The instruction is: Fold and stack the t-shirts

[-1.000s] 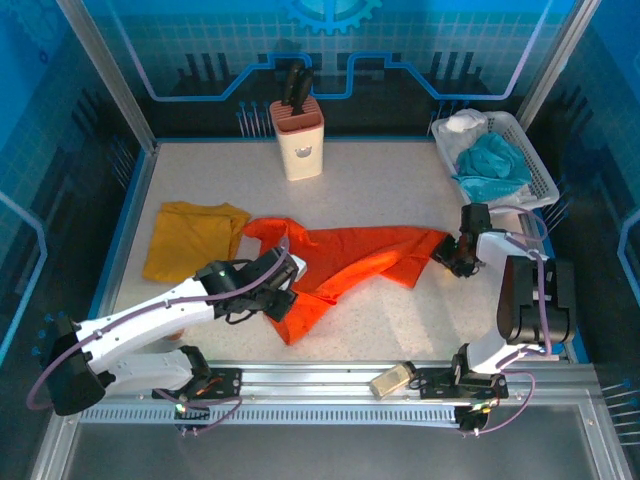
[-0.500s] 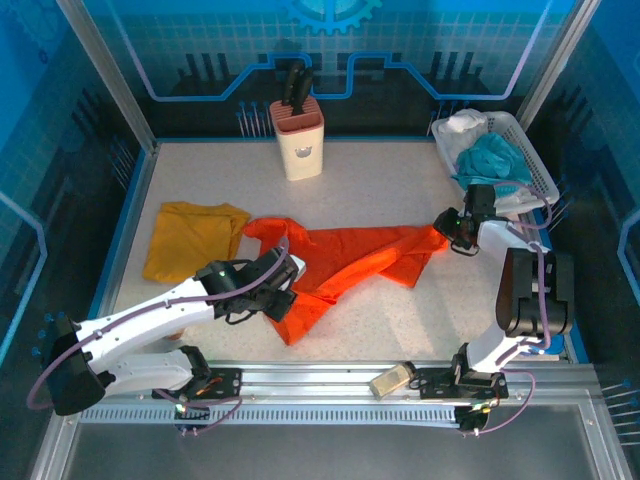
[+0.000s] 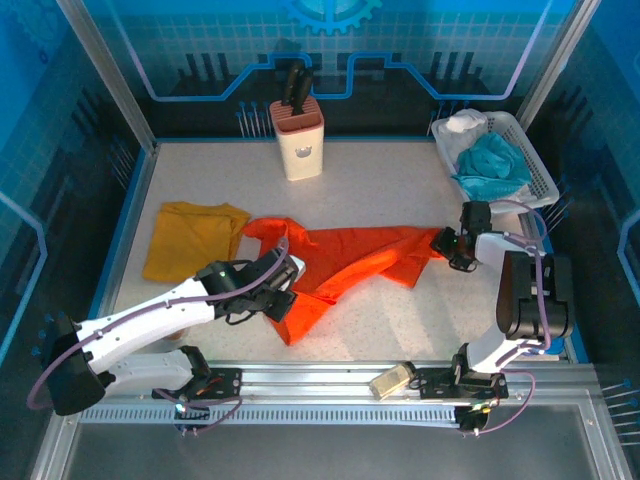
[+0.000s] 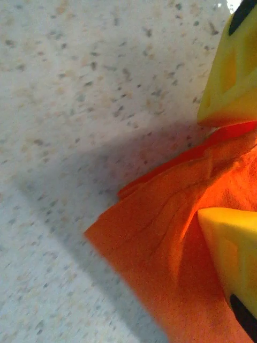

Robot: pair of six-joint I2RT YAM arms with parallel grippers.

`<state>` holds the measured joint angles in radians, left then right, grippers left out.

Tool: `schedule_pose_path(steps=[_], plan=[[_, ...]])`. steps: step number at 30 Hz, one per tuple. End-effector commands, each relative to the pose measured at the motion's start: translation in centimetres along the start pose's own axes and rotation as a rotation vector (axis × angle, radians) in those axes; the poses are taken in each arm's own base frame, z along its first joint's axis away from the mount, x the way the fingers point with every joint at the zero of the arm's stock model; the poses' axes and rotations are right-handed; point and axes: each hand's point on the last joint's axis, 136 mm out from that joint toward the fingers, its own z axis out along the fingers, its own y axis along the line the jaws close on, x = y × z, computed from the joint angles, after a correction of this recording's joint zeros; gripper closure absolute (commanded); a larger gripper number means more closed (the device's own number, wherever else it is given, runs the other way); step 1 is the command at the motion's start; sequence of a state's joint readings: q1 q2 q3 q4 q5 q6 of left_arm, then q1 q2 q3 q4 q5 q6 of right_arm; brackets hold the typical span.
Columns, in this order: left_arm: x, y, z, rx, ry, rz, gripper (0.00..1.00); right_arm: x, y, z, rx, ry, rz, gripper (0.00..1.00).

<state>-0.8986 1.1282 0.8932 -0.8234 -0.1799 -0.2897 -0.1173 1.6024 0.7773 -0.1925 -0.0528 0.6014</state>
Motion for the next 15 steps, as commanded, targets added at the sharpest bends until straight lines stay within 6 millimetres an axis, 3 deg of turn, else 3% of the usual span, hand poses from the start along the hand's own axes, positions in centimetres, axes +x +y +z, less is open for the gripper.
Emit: schedule_pose_path(steps=[1,5,6,9,15], plan=[[0.2,0.4,0.4,-0.011,0.005,-0.026,1.00,0.7,-0.1,-0.4,-0.010,0.019,0.012,0.58],[0.1,0.2,0.4,-0.003,0.001,-0.037,1.00,1.1,0.0,-0.7,-0.016,0.034,0.025,0.65],[0.3,0.2,0.4,-0.002,0.004,-0.041,1.00,1.0,0.0,-1.1,-0.019,0.028,0.025,0.78],[0.3,0.2,0.2,0.003,0.003,-0.047,1.00,0.7,0.6,-2.4,-0.035,0.018,0.025,1.00],[0.5,0.8,-0.4,-0.027,0.009,-0.049,1.00,0.7,1.7,-6.5,-0.073,0.005,0.017,1.00]])
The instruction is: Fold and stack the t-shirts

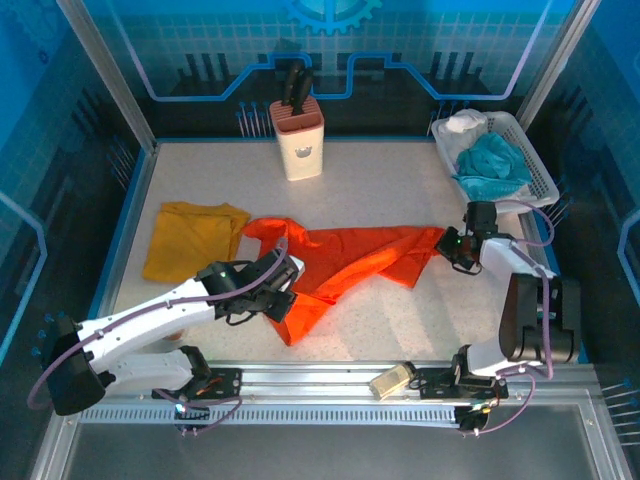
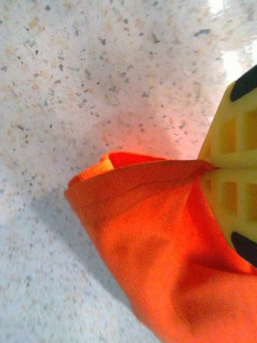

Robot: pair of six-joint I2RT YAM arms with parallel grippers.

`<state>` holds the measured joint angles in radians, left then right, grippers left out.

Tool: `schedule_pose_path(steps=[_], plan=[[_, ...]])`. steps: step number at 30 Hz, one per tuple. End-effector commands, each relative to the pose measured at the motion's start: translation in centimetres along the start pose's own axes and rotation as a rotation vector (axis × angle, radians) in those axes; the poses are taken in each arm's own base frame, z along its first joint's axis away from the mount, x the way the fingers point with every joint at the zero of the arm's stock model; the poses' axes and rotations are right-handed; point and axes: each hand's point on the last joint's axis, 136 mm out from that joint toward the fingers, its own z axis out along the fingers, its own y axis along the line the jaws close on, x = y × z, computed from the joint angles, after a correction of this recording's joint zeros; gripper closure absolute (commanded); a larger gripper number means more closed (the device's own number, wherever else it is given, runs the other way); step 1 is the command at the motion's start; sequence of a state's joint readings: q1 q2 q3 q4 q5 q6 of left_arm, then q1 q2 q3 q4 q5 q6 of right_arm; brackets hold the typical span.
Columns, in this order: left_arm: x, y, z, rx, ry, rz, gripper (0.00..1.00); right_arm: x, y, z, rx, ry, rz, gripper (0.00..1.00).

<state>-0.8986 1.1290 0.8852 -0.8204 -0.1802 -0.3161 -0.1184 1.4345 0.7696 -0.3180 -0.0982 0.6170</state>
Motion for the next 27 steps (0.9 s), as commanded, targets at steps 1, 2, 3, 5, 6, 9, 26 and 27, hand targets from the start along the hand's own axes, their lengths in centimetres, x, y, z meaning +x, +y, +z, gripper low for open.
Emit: schedule_pose_path(steps=[1,2,3,5,6,9,26,27], plan=[[0.3,0.9,-0.8,-0.032,0.002,-0.026,1.00,0.3,0.7,-3.2,-0.026,0.007,0.009,1.00],[0.2,1.0,-1.1,-0.038,-0.004,-0.029,1.00,0.3,1.0,-4.0,-0.041,0.005,0.012,1.00],[0.1,1.2,-1.4,-0.045,-0.010,-0.033,1.00,0.4,1.1,-4.7,-0.049,0.004,0.016,1.00],[-0.2,1.6,-2.3,-0.059,-0.037,-0.038,1.00,0.7,1.4,-6.1,-0.071,0.013,0.018,1.00],[-0.3,1.7,-2.8,-0.063,-0.049,-0.037,1.00,0.7,1.5,-6.9,-0.080,0.010,0.018,1.00],[-0.7,2.6,-4.5,-0.093,-0.090,-0.047,1.00,0.9,1.8,-9.2,-0.102,0.000,0.022,1.00],[-5.9,5.8,-9.5,-0.215,-0.243,-0.043,1.00,-0.4,2.5,-11.3,-0.222,-0.057,0.118,1.00],[-6.2,6.2,-9.5,-0.229,-0.241,-0.043,1.00,-1.1,3.1,-11.2,-0.244,-0.061,0.121,1.00]])
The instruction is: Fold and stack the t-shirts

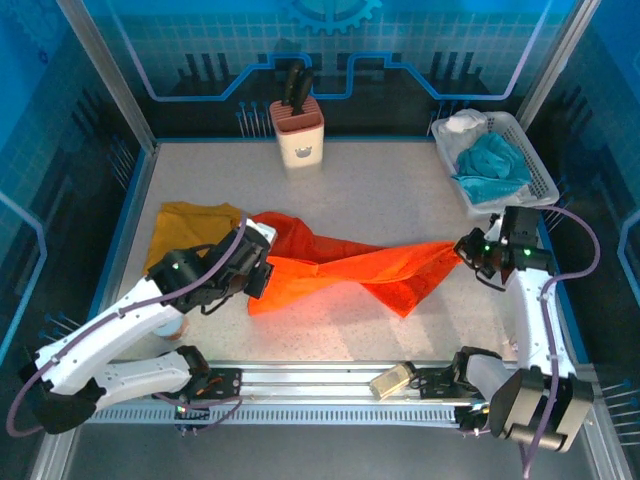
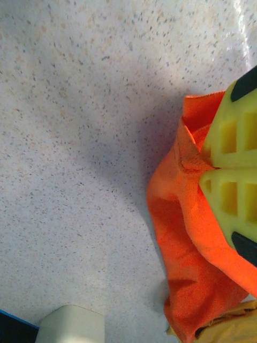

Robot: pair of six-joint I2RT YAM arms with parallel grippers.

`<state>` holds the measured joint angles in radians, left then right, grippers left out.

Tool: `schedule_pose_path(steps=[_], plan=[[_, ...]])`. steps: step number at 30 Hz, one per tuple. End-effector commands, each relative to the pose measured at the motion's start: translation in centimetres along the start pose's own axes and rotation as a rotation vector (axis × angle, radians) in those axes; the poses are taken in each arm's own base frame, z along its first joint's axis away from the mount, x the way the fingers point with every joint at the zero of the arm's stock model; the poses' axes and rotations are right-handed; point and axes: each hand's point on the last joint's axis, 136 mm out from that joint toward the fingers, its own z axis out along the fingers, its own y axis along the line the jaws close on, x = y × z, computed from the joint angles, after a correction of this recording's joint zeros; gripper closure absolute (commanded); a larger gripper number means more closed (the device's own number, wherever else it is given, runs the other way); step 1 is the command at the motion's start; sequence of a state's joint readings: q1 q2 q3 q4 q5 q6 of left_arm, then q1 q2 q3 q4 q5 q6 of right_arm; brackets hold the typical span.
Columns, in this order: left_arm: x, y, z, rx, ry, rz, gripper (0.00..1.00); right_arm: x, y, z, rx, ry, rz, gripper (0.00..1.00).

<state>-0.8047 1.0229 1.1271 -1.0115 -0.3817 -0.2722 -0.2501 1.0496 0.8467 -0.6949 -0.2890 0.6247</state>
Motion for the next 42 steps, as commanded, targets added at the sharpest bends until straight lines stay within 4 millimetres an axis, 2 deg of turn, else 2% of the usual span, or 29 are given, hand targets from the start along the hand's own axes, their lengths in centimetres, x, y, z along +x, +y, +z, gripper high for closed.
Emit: schedule_pose_path(steps=[1,2,5,8,14,17,20,23,26,29,31,34,36,39,42], plan=[[-1.6,1.6,0.0,-0.068,-0.020,0.027,1.00,-2.2,1.8,1.0,-0.089,-0.012,0.035,1.00],[-1.8,2.3,0.2,-0.092,-0.015,0.028,1.00,-3.6,2.8,0.7,-0.102,-0.034,0.024,1.00],[-2.5,4.4,0.4,-0.142,-0.015,0.007,1.00,-6.4,4.0,0.9,-0.102,-0.069,0.016,1.00],[-4.5,6.2,0.8,-0.157,-0.056,-0.033,1.00,-9.5,6.0,2.1,-0.159,-0.089,0.037,1.00],[-12.0,7.8,2.4,-0.190,-0.151,-0.023,1.00,-15.7,12.0,4.6,-0.324,-0.131,0.053,1.00],[-16.5,9.3,2.9,-0.232,-0.209,0.007,1.00,-18.3,14.9,4.2,-0.377,-0.181,0.022,1.00],[-20.1,10.0,1.9,-0.261,-0.272,0.044,1.00,-18.9,16.1,2.5,-0.384,-0.222,-0.023,1.00],[-21.3,9.3,0.4,-0.250,-0.332,0.095,1.00,-17.3,15.1,1.0,-0.350,-0.249,-0.044,1.00],[-19.3,7.9,-0.1,-0.248,-0.331,0.185,1.00,-13.1,12.6,1.2,-0.256,-0.187,-0.068,1.00],[-14.8,4.9,0.8,-0.207,-0.267,0.309,1.00,-7.5,8.6,2.5,-0.154,-0.073,-0.073,1.00],[-10.6,3.1,2.1,-0.170,-0.202,0.378,1.00,-3.9,5.3,3.4,-0.083,0.009,-0.067,1.00],[-5.0,2.7,3.4,-0.133,-0.091,0.351,1.00,0.3,1.9,4.1,-0.019,0.111,-0.054,1.00],[-2.4,3.1,3.7,-0.125,-0.038,0.292,1.00,3.4,-0.4,4.8,0.022,0.186,-0.018,1.00],[0.1,3.9,3.9,-0.145,-0.013,0.252,1.00,6.5,-2.2,5.2,0.044,0.272,0.021,0.99],[0.6,4.0,3.6,-0.129,-0.054,0.216,1.00,7.7,-3.7,4.9,0.097,0.298,0.028,0.96]])
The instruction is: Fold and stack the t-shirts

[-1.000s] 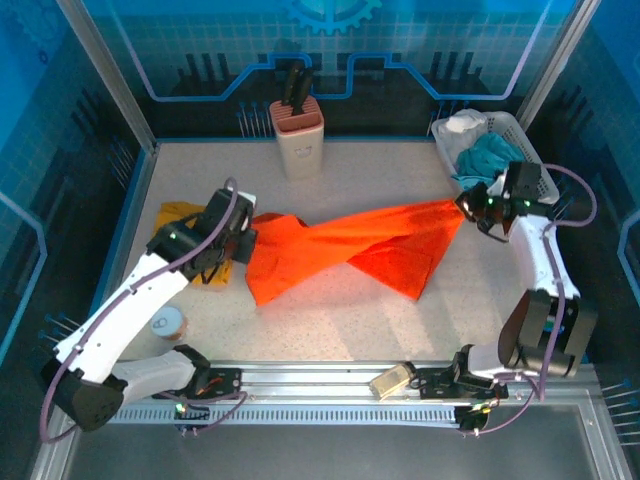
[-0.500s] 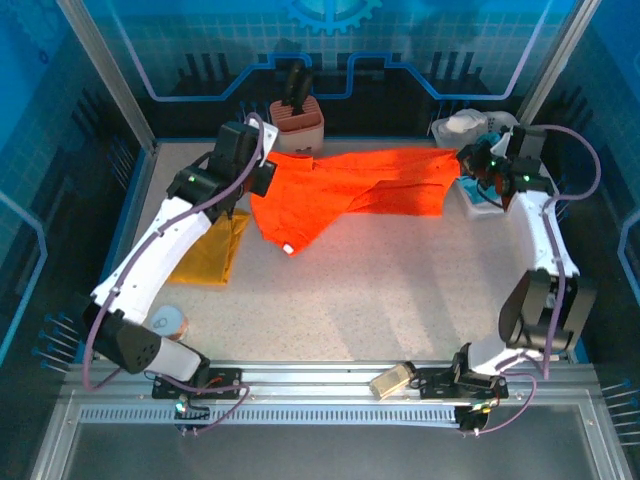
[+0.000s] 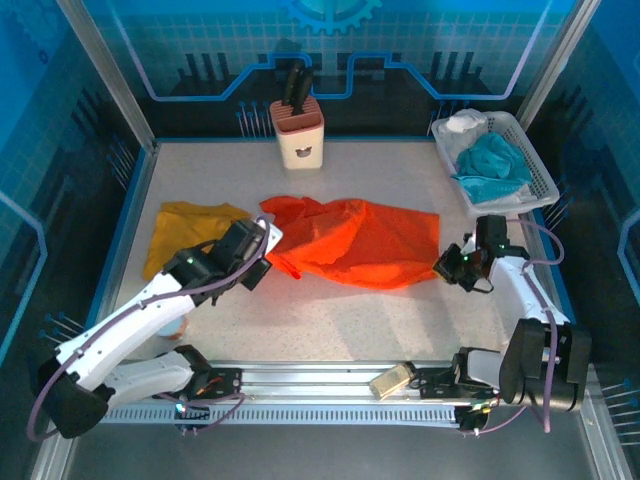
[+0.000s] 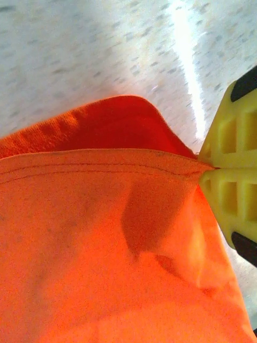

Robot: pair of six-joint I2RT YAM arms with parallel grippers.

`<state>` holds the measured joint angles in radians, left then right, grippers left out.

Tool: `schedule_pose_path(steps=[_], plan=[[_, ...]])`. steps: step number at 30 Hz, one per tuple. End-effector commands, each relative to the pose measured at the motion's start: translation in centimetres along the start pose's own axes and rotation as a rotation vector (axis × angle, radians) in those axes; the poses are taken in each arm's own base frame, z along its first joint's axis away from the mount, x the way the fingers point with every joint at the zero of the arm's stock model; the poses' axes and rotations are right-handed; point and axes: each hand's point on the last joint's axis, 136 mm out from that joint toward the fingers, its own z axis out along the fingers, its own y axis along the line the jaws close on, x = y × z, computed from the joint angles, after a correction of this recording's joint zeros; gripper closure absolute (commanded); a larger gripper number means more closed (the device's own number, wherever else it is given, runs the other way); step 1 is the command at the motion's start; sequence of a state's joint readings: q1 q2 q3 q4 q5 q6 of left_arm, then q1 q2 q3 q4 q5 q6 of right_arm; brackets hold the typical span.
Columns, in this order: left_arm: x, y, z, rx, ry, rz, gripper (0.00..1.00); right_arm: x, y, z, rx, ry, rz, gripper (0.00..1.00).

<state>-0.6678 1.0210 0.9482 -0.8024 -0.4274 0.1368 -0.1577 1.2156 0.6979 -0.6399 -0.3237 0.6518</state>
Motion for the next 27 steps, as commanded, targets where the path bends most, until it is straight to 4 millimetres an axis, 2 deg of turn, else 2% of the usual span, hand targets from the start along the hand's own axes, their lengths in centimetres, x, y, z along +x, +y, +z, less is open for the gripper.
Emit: schedule_pose_path(steps=[1,5,8,10,12,15,18,20,24,27], plan=[[0.5,0.5,-0.9,-0.014,-0.040,-0.082,1.00,1.3,-1.0,-0.7,0.037,0.020,-0.026,0.94],[0.7,0.1,-0.7,0.003,-0.033,-0.088,1.00,1.0,-2.4,-1.6,0.060,0.005,0.022,0.93],[1.0,-0.5,-0.3,0.031,-0.027,-0.082,1.00,1.0,-3.4,-2.5,0.102,-0.010,0.005,0.86],[1.0,-0.5,-0.2,0.029,-0.025,-0.078,1.00,1.2,-3.7,-2.9,0.106,-0.001,0.008,0.77],[1.1,-0.6,-0.2,0.034,-0.026,-0.075,1.00,1.8,-3.1,-2.9,0.063,0.015,0.021,0.61],[1.0,-1.5,-0.4,0.084,-0.030,-0.059,1.00,2.6,-2.9,-3.2,0.041,0.029,0.026,0.51],[1.1,-1.7,-0.4,0.098,-0.038,-0.044,0.96,2.1,-2.4,-3.7,0.023,-0.010,0.013,0.37],[1.2,-2.0,-0.3,0.112,-0.042,-0.031,0.92,1.5,-1.7,-3.8,-0.006,-0.028,-0.010,0.32],[1.2,-2.6,-0.5,0.146,-0.047,-0.016,0.94,1.0,1.2,-3.4,-0.079,-0.021,-0.109,0.24],[1.3,-3.7,-0.8,0.198,-0.051,0.013,0.96,0.3,2.2,-3.1,-0.070,-0.027,-0.147,0.22]])
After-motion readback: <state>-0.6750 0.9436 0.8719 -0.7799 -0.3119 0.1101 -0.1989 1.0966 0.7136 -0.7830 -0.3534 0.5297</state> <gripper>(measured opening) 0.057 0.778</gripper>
